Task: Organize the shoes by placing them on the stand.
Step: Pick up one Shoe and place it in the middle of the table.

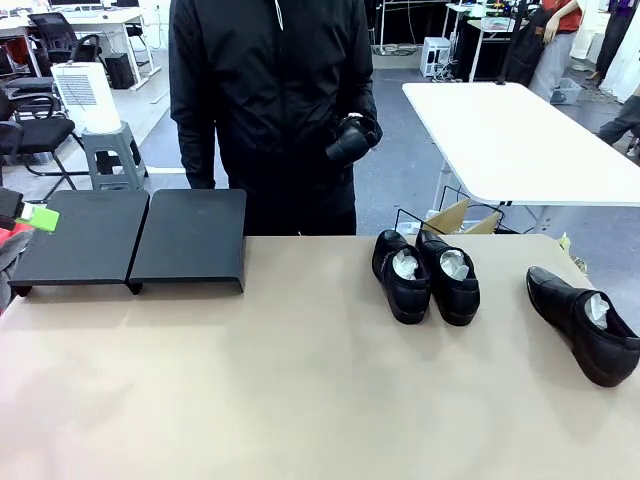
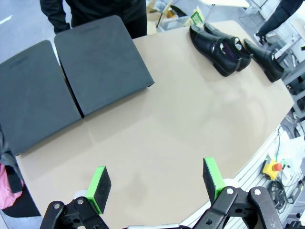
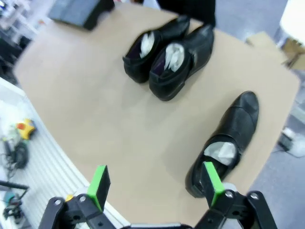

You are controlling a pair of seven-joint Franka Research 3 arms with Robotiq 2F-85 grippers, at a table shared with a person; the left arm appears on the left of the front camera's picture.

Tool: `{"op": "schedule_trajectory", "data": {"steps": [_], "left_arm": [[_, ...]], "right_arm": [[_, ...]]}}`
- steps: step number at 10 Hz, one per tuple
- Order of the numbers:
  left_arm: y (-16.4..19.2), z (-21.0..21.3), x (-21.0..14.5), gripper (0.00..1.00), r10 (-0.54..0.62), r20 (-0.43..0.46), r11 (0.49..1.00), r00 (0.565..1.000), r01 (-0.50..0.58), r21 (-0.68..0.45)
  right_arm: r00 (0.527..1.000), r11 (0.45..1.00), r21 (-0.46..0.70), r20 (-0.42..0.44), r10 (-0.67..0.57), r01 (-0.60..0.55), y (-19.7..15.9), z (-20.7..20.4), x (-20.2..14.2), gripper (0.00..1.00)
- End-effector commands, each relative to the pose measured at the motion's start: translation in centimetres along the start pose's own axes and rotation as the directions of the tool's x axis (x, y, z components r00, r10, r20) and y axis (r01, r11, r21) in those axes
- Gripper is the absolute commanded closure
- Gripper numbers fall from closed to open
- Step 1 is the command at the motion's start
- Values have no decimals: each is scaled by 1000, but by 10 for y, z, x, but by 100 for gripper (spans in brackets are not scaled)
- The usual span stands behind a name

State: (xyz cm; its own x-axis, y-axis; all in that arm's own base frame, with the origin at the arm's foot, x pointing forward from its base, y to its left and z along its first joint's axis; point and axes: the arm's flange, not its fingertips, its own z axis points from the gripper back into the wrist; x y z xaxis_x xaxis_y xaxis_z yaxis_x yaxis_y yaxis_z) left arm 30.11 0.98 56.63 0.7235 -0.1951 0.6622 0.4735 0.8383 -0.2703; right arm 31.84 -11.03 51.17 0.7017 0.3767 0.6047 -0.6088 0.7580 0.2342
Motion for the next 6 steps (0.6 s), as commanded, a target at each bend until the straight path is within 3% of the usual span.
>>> {"op": "schedule_trajectory", "data": {"steps": [1, 3, 6], "left_arm": [[0, -1, 0, 0, -10, 9, 1000, 1000, 10, -12], [0, -1, 0, 0, -10, 9, 1000, 1000, 10, -12], [0, -1, 0, 0, -10, 9, 1000, 1000, 10, -12]], "right_arm": [[993, 990, -131, -111, 42, -56, 41, 7, 21, 0], [980, 947, -316, -197, -11, -53, 82, -7, 68, 0], [947, 936, -309, -313, 64, -166, 124, -72, 123, 0]]}}
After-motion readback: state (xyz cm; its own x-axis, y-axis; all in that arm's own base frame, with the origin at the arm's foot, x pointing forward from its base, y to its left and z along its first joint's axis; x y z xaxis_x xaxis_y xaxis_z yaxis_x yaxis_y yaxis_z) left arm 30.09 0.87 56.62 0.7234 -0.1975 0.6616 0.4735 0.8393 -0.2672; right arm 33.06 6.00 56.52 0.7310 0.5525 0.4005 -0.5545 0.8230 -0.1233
